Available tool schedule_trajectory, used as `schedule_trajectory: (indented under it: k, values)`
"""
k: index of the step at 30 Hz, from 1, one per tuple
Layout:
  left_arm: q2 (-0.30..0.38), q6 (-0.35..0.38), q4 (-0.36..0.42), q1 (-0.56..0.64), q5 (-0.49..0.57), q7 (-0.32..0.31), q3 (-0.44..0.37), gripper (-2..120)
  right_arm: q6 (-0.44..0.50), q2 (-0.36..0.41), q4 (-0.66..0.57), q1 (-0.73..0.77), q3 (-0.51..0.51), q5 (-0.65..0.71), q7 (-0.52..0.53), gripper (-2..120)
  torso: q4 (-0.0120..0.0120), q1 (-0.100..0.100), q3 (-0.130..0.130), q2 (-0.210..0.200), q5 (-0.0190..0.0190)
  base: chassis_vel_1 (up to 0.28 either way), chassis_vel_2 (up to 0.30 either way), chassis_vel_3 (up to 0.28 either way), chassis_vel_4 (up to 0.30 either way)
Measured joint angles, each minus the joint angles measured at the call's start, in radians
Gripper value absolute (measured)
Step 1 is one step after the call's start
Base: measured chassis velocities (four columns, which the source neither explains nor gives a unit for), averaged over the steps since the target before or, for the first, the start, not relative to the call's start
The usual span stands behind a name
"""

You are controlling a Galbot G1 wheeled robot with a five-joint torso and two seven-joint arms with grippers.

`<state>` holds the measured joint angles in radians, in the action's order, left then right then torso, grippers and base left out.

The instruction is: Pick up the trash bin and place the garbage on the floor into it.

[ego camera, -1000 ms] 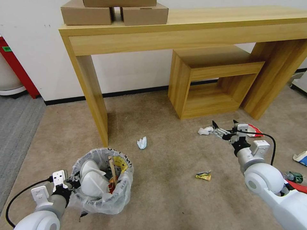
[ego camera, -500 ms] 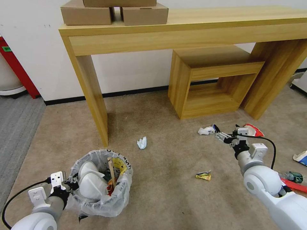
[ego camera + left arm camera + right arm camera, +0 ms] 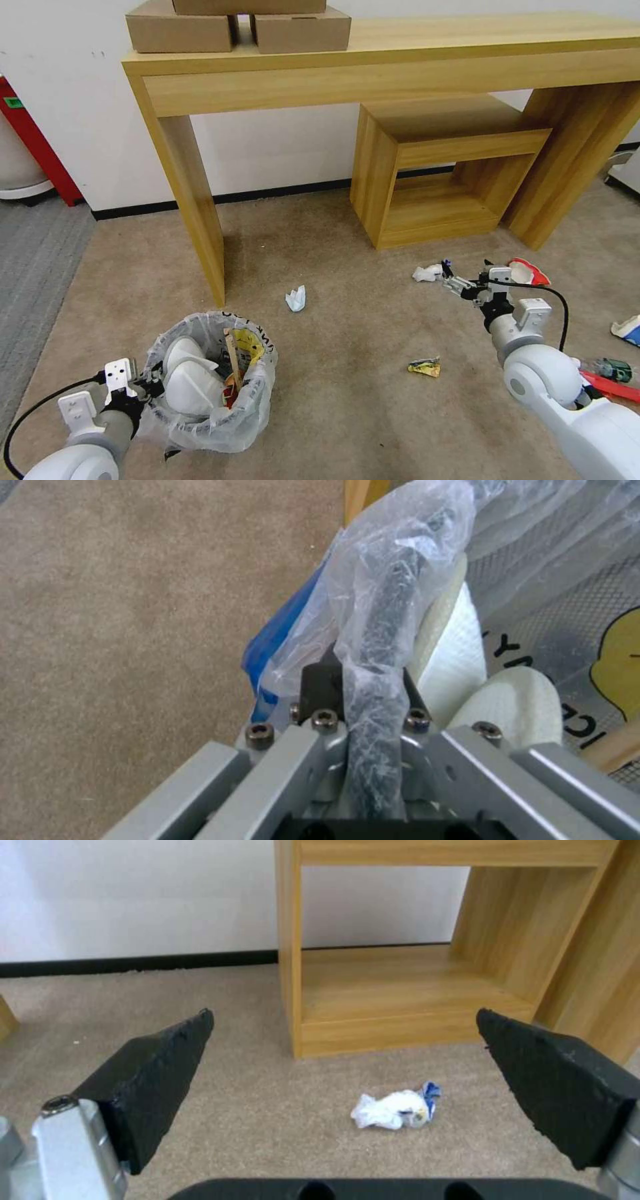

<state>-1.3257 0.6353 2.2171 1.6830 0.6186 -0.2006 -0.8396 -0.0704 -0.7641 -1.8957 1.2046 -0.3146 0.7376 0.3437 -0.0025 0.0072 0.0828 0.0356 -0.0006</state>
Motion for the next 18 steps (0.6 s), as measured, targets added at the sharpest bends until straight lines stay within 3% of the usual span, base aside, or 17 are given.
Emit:
schedule_trajectory:
  k: [9, 18]
  values:
    - [0.001, -0.001, -0.008, -0.005, 0.0, 0.0, 0.0, 1, -0.001, -0.004, 0.009, -0.011, 0.012, -0.005, -0.005, 100, 0.0, 0.0, 0.0, 0.0, 0.0, -0.047, 0.036, 0.048, -0.035]
    - [0.001, -0.003, -0.02, -0.016, 0.001, 0.0, 0.001, 1, 0.003, -0.007, 0.019, -0.019, 0.021, -0.011, -0.013, 100, 0.0, 0.0, 0.0, 0.0, 0.0, -0.083, 0.109, 0.101, -0.1]
